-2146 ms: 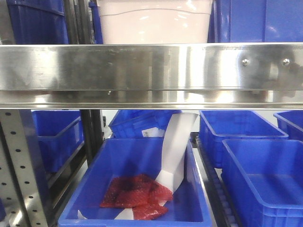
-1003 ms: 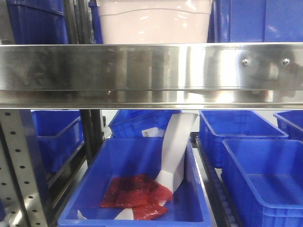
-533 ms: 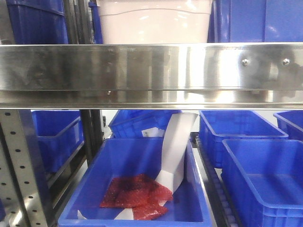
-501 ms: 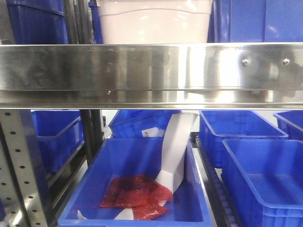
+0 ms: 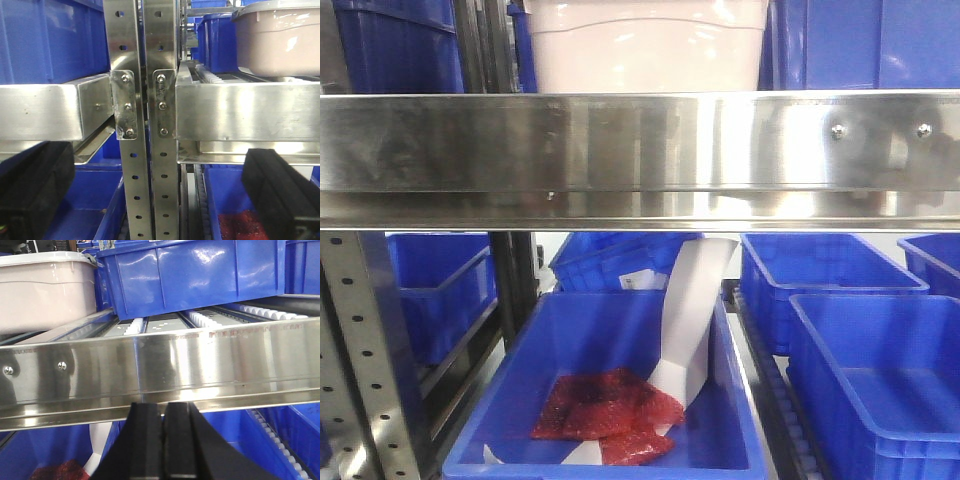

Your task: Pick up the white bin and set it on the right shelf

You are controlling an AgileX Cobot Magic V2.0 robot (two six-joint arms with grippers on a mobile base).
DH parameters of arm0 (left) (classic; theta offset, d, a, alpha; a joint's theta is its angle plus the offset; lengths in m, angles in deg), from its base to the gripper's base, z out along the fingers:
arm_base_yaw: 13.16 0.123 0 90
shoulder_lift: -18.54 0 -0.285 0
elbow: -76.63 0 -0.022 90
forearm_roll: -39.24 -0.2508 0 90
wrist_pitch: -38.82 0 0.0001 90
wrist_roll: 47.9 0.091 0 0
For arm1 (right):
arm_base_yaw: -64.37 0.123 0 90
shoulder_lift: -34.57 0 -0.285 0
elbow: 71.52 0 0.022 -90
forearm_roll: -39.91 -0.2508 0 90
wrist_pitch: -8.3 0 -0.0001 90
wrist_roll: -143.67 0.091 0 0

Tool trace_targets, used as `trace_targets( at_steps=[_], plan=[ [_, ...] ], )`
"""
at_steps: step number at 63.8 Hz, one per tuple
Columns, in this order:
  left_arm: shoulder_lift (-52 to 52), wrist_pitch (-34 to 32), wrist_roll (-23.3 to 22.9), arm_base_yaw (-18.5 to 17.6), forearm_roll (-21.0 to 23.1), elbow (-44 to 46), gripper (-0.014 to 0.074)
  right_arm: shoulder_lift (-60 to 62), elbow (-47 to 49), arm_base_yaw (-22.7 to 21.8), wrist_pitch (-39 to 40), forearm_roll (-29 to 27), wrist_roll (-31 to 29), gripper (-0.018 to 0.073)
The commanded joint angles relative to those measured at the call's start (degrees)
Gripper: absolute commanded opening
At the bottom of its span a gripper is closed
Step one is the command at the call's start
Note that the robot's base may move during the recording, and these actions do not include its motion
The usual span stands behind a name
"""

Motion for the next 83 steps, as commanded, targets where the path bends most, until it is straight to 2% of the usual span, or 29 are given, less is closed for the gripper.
trace_targets(
  at_steps=[1, 83],
  plan=[
    [0.63, -5.14, -0.45, -0.41, -0.18, -1.25, -0.0116, 0.47, 0.36, -0.1, 5.45, 0.14, -0.09, 0.0062],
    [0.63, -5.14, -0.45, -0.41, -0.07, -1.25, -0.0116, 0.47, 0.36, -0.1, 5.45, 0.14, -0.09, 0.0062]
  ],
)
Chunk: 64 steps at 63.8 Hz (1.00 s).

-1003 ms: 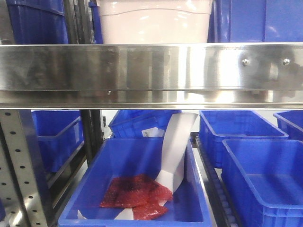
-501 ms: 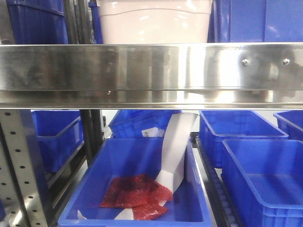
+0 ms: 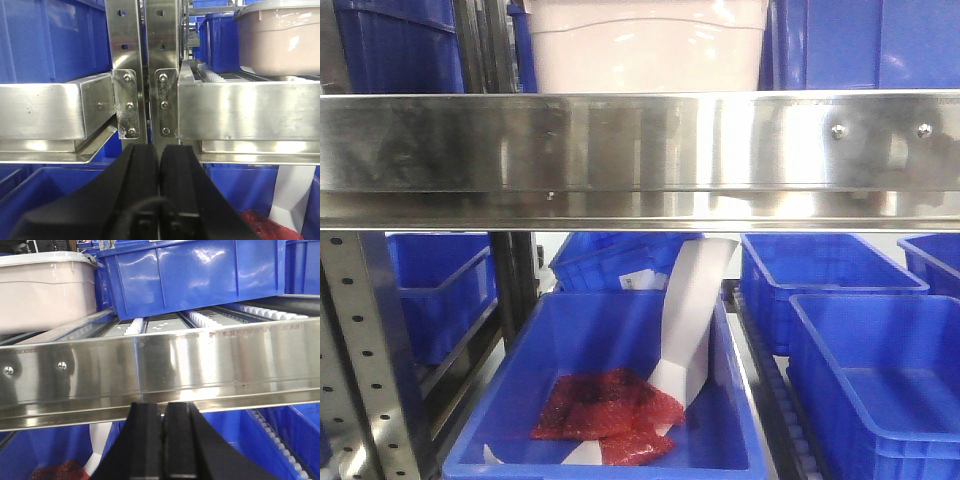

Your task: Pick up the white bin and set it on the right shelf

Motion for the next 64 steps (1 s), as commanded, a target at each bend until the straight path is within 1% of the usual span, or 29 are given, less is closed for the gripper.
trace_targets(
  at_steps=[1, 64],
  plan=[
    [0.63, -5.52, -0.45, -0.41, 0.02, -1.25, -0.0116, 0.47, 0.36, -0.1, 5.45, 0.14, -0.09, 0.0062],
    [0.63, -5.52, -0.45, -0.41, 0.02, -1.25, -0.0116, 0.47, 0.36, -0.1, 5.45, 0.14, -0.09, 0.0062]
  ],
)
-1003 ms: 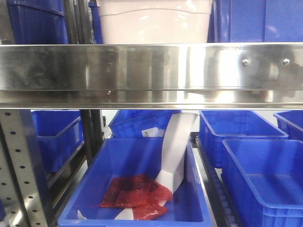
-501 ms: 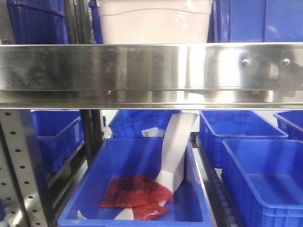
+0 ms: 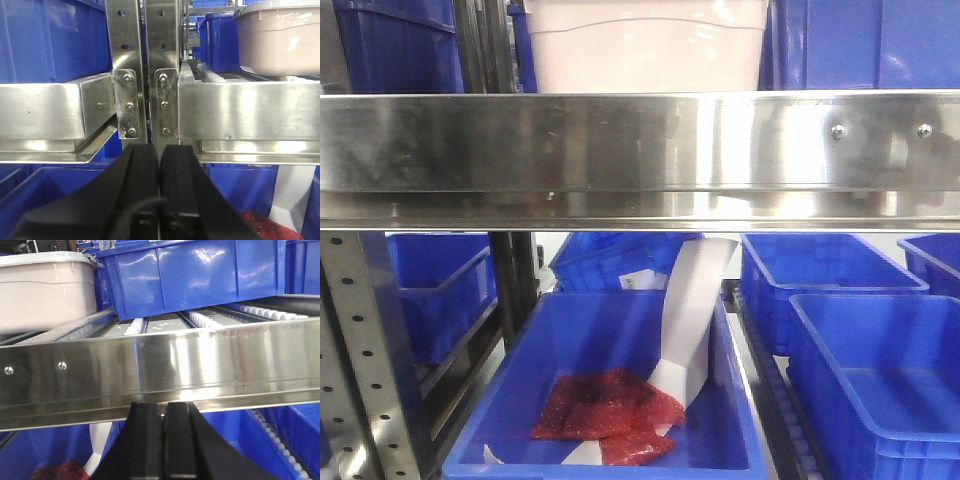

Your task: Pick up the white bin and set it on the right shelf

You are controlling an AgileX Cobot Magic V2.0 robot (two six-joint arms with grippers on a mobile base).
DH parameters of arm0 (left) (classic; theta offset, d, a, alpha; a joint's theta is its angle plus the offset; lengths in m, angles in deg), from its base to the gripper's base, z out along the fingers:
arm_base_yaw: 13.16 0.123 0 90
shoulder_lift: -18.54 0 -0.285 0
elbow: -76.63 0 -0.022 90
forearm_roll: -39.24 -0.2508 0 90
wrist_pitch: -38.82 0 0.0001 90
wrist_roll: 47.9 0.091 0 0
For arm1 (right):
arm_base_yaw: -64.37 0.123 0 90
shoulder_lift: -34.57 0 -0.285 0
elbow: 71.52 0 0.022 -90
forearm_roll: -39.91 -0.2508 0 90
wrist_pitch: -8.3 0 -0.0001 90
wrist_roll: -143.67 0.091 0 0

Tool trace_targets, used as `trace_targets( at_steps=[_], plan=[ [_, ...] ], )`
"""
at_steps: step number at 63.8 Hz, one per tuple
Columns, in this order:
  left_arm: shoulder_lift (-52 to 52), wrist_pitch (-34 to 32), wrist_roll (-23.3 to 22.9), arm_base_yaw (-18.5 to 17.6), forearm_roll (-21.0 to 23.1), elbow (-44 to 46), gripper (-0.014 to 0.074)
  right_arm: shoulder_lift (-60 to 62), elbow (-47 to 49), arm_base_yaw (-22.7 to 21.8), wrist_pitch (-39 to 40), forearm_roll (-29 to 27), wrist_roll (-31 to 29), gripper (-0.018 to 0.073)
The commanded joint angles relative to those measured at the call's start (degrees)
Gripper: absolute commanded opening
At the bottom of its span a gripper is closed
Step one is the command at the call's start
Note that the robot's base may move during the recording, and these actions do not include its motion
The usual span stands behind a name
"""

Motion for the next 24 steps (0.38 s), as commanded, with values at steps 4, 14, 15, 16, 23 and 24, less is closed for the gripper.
trace_targets(
  at_steps=[4, 14, 15, 16, 23, 24],
  plan=[
    [0.63, -5.52, -0.45, -0.41, 0.02, -1.25, -0.0116, 0.47, 0.36, -0.1, 5.45, 0.14, -0.09, 0.0062],
    [0.63, -5.52, -0.45, -0.41, 0.02, -1.25, -0.0116, 0.47, 0.36, -0.1, 5.45, 0.14, -0.09, 0.0062],
    [0.63, -5.52, -0.45, -0.41, 0.02, -1.25, -0.0116, 0.47, 0.36, -0.1, 5.45, 0.14, -0.09, 0.0062],
    [0.63, -5.52, -0.45, -0.41, 0.02, -1.25, -0.0116, 0.47, 0.36, -0.1, 5.45, 0.14, -0.09, 0.0062],
    [0.63, -5.52, -0.45, -0.41, 0.02, -1.25, -0.0116, 0.47, 0.36, -0.1, 5.45, 0.14, -0.09, 0.0062],
    [0.63, -5.52, -0.45, -0.41, 0.02, -1.25, -0.0116, 0.47, 0.36, -0.1, 5.45, 0.14, -0.09, 0.0062]
  ],
)
